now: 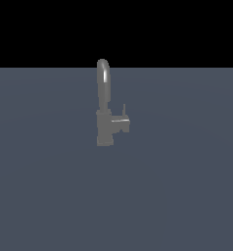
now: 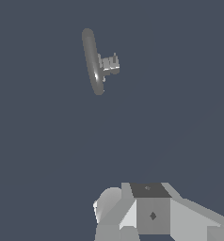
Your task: Turn on the faucet by rotating a designated handle.
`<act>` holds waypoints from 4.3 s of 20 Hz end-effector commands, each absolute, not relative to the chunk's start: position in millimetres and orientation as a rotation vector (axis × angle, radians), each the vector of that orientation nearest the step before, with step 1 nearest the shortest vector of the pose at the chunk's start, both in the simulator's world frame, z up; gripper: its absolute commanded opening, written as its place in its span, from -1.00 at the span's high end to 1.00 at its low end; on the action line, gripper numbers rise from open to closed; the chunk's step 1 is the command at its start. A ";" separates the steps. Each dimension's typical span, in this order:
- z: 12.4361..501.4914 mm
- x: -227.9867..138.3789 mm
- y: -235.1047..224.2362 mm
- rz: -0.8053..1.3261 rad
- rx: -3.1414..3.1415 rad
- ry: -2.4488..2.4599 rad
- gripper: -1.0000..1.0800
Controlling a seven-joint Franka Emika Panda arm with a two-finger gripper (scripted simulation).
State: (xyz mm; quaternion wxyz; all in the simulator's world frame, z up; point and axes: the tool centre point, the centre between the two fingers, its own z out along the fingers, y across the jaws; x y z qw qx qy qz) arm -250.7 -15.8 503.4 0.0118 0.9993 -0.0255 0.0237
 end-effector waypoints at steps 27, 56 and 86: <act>478.1 -161.8 -13.5 -0.292 3.269 -0.393 1.00; 371.9 -12.0 -31.1 -1.156 3.311 -1.107 1.00; 168.4 79.9 -30.4 -2.345 2.611 -2.059 1.00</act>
